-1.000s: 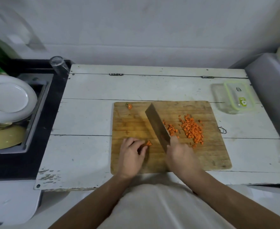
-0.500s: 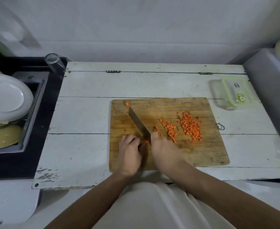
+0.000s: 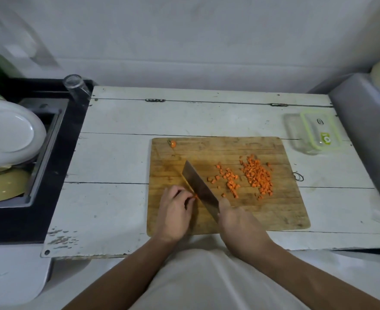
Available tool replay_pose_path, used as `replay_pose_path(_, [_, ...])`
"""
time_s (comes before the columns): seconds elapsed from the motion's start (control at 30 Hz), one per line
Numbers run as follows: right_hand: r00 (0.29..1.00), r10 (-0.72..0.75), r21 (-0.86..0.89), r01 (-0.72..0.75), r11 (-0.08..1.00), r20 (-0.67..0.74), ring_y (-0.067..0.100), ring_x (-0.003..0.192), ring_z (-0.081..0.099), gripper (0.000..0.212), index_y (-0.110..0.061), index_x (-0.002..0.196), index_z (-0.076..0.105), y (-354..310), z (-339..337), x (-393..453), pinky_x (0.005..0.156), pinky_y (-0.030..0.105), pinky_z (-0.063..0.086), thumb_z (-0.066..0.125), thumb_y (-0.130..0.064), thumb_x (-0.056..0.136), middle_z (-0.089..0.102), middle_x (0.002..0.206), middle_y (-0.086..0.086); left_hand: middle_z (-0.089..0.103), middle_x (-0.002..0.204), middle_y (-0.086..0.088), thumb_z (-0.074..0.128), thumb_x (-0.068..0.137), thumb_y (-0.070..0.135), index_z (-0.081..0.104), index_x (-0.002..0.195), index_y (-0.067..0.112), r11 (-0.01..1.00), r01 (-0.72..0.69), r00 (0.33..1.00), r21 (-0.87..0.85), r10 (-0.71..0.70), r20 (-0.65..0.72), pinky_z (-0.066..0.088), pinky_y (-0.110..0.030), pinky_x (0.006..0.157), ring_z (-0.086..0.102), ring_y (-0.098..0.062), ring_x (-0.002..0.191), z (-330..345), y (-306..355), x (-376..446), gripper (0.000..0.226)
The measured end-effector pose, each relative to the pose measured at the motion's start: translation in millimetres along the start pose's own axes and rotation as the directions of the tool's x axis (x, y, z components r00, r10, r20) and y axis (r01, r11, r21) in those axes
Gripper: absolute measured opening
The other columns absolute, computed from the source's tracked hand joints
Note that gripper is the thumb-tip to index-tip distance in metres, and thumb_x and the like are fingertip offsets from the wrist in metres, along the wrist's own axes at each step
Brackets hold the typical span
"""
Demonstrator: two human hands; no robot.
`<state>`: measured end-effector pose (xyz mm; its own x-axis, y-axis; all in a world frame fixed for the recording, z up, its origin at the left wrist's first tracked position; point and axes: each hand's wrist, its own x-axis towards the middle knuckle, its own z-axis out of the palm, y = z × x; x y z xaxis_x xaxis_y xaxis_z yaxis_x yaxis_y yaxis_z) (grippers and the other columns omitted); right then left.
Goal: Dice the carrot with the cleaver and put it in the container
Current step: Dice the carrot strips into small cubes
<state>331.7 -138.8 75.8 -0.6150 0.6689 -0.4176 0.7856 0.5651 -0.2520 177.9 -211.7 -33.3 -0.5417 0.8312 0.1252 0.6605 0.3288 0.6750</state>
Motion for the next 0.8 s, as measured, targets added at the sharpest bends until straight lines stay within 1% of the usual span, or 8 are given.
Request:
replay_pose_path(0.1, [1.0,0.003,-0.052,-0.003,0.999,-0.002,0.031,0.082,0.069,0.014,-0.017,0.108,0.039,-15,3,13,0.061,0.041,0.051,0.04,-0.005,0.101,0.068,0.09,0.008,0.061,0.1,0.003,0.073,0.091,0.011,0.076,0.093,0.015,1.0,-0.008,1.0,0.019,0.008,0.007,0.044,-0.027,0.084,0.049,-0.014,0.095,2,2,2,0.005])
replay_pose_path(0.23, [0.997,-0.014,-0.071,0.009,0.997,-0.07,0.033,0.09,0.07,0.012,-0.016,0.106,0.039,-36,1,42,0.062,0.037,0.043,0.039,-0.005,0.101,0.069,0.096,0.011,0.059,0.098,0.001,0.071,0.09,0.006,0.075,0.093,0.013,1.0,-0.01,0.999,0.002,0.01,0.049,0.045,-0.033,0.082,0.046,-0.015,0.092,0,1,1,0.009])
replay_pose_path(0.33, [0.992,0.075,0.077,-0.067,0.995,-0.104,0.037,0.088,0.067,0.009,-0.018,0.107,0.038,-19,3,40,0.07,0.044,0.053,0.038,-0.01,0.103,0.068,0.093,0.013,0.061,0.102,0.004,0.073,0.093,0.014,0.077,0.097,0.014,1.0,-0.005,1.0,-0.026,0.006,0.03,0.044,-0.025,0.088,0.05,-0.012,0.096,-4,0,-2,0.006])
replay_pose_path(0.4, [0.988,0.111,0.117,-0.098,0.988,-0.111,0.038,0.083,0.065,0.011,-0.022,0.1,0.033,-2,1,28,0.066,0.044,0.051,0.038,-0.013,0.103,0.066,0.088,0.012,0.062,0.108,0.006,0.073,0.093,0.021,0.076,0.103,0.016,0.998,0.009,1.0,-0.064,-0.007,0.024,0.041,-0.016,0.093,0.053,-0.008,0.102,-10,-2,-7,0.011])
replay_pose_path(0.47, [0.992,0.072,0.095,-0.062,0.994,-0.106,0.038,0.081,0.065,0.01,-0.021,0.099,0.032,10,-3,14,0.06,0.04,0.043,0.039,-0.017,0.104,0.066,0.085,0.011,0.063,0.114,0.007,0.074,0.092,0.022,0.074,0.107,0.015,0.997,0.02,1.0,-0.081,-0.018,0.025,0.038,-0.011,0.097,0.054,-0.005,0.108,-14,-6,-10,0.016])
replay_pose_path(0.53, [0.997,-0.003,0.037,0.006,0.999,-0.078,0.035,0.078,0.066,0.004,-0.019,0.103,0.036,11,-6,2,0.059,0.041,0.045,0.041,-0.018,0.104,0.065,0.082,0.008,0.063,0.115,0.006,0.074,0.092,0.021,0.074,0.106,0.014,0.997,0.023,1.0,-0.074,-0.022,0.021,0.038,-0.009,0.098,0.053,-0.004,0.109,-13,-8,-11,0.015])
replay_pose_path(0.63, [0.999,-0.038,-0.032,0.038,0.999,0.015,0.032,0.078,0.065,0.016,-0.022,0.101,0.032,4,2,-6,0.058,0.039,0.039,0.046,-0.014,0.1,0.056,0.076,0.002,0.06,0.11,0.007,0.074,0.091,0.018,0.075,0.099,0.015,0.998,0.051,0.999,-0.031,-0.05,0.01,0.038,-0.011,0.093,0.051,-0.006,0.105,-9,-1,-8,0.008])
replay_pose_path(0.8, [0.998,-0.061,-0.113,0.063,0.992,0.019,0.033,0.085,0.07,0.021,-0.016,0.107,0.037,-17,8,11,0.062,0.04,0.046,0.043,0.0,0.096,0.069,0.092,0.009,0.058,0.099,0.002,0.076,0.088,0.006,0.074,0.086,0.011,1.0,0.031,0.999,-0.005,-0.031,-0.018,0.039,-0.018,0.086,0.046,-0.01,0.094,-1,-1,-1,0.005])
